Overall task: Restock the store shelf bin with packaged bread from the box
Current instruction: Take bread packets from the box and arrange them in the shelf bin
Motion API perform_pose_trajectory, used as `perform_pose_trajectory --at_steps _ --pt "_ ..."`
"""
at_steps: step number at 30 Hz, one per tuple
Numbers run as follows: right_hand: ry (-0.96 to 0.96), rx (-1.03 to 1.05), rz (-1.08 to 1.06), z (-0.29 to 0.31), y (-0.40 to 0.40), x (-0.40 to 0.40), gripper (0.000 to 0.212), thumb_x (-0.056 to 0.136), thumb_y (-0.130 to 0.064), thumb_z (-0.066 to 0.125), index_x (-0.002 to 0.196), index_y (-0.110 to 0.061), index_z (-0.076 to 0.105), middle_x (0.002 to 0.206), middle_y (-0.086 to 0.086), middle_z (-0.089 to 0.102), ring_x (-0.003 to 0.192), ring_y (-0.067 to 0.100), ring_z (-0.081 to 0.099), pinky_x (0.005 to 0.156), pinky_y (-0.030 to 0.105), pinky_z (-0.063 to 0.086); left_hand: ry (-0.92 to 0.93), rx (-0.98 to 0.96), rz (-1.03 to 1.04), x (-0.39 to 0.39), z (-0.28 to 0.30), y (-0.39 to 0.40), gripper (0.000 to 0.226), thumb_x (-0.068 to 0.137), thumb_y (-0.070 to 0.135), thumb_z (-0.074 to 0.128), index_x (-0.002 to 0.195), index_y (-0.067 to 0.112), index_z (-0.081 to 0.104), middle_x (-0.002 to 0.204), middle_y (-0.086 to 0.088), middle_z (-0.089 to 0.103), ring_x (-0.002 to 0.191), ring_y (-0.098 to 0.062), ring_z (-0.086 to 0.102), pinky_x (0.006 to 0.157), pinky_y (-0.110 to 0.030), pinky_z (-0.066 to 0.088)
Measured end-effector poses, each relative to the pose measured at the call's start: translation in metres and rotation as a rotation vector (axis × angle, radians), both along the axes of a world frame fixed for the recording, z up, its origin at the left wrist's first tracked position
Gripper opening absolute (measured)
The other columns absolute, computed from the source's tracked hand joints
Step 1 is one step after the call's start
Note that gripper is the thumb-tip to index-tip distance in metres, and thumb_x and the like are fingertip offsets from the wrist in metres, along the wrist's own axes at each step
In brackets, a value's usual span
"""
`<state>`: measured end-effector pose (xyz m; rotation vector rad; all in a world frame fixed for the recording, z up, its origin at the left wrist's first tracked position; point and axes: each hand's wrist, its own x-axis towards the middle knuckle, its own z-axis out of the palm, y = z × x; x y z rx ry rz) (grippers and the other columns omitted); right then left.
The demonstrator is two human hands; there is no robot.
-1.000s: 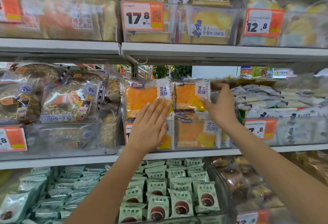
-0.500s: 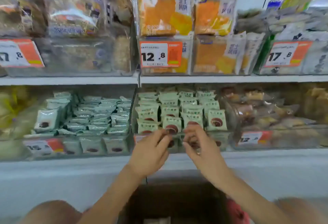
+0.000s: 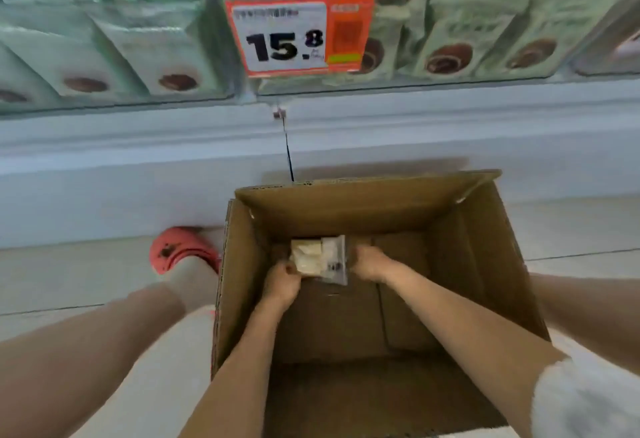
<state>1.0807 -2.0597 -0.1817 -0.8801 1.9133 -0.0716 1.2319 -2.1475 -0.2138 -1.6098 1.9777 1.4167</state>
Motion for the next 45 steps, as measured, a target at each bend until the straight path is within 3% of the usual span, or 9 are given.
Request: perform_pose_trajectory --at_steps 10,15,22,27,31,35,38,41,45 --pt "-0.178 0.085 -0.636 -0.088 0.013 0.028 0.052 0.092 -0.025 0.056 0.139 -0.010 0.037 0.136 0.010 0.051 0.121 0.027 0.051 0.093 0.029 0.044 -0.033 0.210 0.245 0.001 -0.052 -0.014 0.048 0.094 0.021 0.053 0.139 0.008 0.045 0.138 -0.011 0.050 0.125 -0.030 0.048 0.098 -0.034 0.040" --pt "-0.336 0.038 -0.912 -0.090 0.017 0.036 0.040 0.096 -0.021 0.051 0.134 -0.011 0.041 0.129 0.012 0.055 0.110 0.027 0.057 0.095 0.040 0.049 -0.058 0.173 0.381 -0.004 -0.054 -0.007 0.032 0.100 0.014 0.045 0.129 0.001 0.050 0.127 -0.017 0.055 0.113 -0.033 0.054 0.080 -0.029 0.039" --pt "-0.450 -0.212 -1.179 -0.065 0.023 0.034 0.045 0.096 -0.009 0.049 0.136 -0.026 0.037 0.107 0.006 0.059 0.065 0.011 0.054 0.057 0.023 0.048 0.165 0.237 0.641 -0.005 -0.037 -0.006 0.038 0.100 0.008 0.038 0.135 0.019 0.044 0.120 -0.018 0.056 0.087 -0.024 0.056 0.066 -0.030 0.046" --pt "-0.514 -0.228 -1.126 -0.026 0.028 0.027 0.026 0.097 -0.013 0.049 0.116 -0.013 0.066 0.069 0.000 0.053 0.057 0.010 0.048 0.056 0.022 0.046 0.287 0.379 0.734 -0.009 -0.001 -0.007 0.028 0.095 0.001 0.043 0.115 0.004 0.062 0.065 -0.002 0.047 0.053 -0.008 0.041 0.052 -0.015 0.044" --pt "-0.349 -0.295 -0.803 0.009 0.045 0.020 0.031 0.088 -0.008 0.061 0.117 -0.020 0.063 0.097 0.002 0.064 0.081 0.009 0.061 0.074 0.020 0.052 0.387 0.345 0.570 -0.008 0.034 -0.003 0.017 0.095 0.010 0.053 0.098 0.003 0.068 0.079 -0.006 0.061 0.076 -0.014 0.058 0.075 -0.021 0.052" --pt "-0.131 -0.427 -0.538 0.043 0.065 0.014 0.038 0.085 -0.007 0.066 0.122 -0.015 0.058 0.089 0.001 0.063 0.077 0.007 0.059 0.071 0.017 0.047 0.417 0.173 0.239 -0.001 0.074 0.003 0.011 0.090 0.026 0.063 0.096 0.020 0.071 0.100 -0.004 0.069 0.100 -0.017 0.062 0.096 -0.030 0.048" --pt "-0.007 -0.549 -0.458 0.069 0.073 0.010 0.031 0.090 -0.013 0.061 0.121 -0.015 0.061 0.085 -0.001 0.067 0.076 0.008 0.065 0.078 0.022 0.053 0.375 -0.065 0.012 0.002 0.107 0.008 0.029 0.084 0.024 0.071 0.112 0.018 0.068 0.095 0.003 0.066 0.091 -0.008 0.059 0.085 -0.019 0.048" --pt "0.052 -0.657 -0.407 0.099 0.080 0.004 0.022 0.094 -0.017 0.055 0.113 -0.018 0.066 0.074 -0.005 0.066 0.072 0.005 0.063 0.071 0.003 0.045 0.348 -0.307 -0.136 0.002 0.146 0.010 0.028 0.085 0.022 0.070 0.113 0.016 0.069 0.088 0.006 0.066 0.076 0.001 0.057 0.063 -0.004 0.041" --pt "0.128 -0.726 -0.392 0.125 0.088 -0.002 0.021 0.095 -0.017 0.052 0.105 -0.018 0.070 0.073 -0.002 0.067 0.073 0.005 0.061 0.070 0.003 0.040 0.342 -0.566 -0.338 -0.001 0.192 0.017 0.024 0.091 0.026 0.062 0.110 0.016 0.071 0.105 0.001 0.069 0.087 -0.002 0.052 0.076 -0.011 0.036"
